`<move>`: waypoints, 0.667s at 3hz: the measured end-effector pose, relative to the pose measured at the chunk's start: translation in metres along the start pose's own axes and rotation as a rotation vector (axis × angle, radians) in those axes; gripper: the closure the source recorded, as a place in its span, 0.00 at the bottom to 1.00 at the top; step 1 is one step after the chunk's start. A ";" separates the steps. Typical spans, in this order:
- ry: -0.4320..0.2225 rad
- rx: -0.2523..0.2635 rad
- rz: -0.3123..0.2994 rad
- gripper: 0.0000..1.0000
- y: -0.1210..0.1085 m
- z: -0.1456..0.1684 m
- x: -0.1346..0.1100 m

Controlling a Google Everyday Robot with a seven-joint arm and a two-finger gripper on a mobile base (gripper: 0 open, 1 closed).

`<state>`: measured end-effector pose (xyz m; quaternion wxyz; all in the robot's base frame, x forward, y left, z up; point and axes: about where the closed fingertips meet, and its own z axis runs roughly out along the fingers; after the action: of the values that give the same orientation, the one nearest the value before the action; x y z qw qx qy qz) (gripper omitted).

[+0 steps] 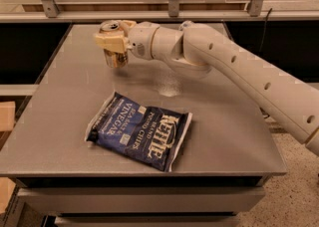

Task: Pick orange can

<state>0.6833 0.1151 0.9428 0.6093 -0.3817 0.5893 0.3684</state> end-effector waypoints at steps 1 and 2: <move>-0.012 -0.024 0.001 1.00 -0.001 -0.009 -0.013; 0.006 -0.031 -0.016 1.00 -0.001 -0.016 -0.032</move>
Offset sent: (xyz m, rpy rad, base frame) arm -0.0085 -0.0307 0.0547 -0.0498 -0.0181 0.0225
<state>0.6763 0.1000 0.9743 0.6044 -0.3969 0.5822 0.3717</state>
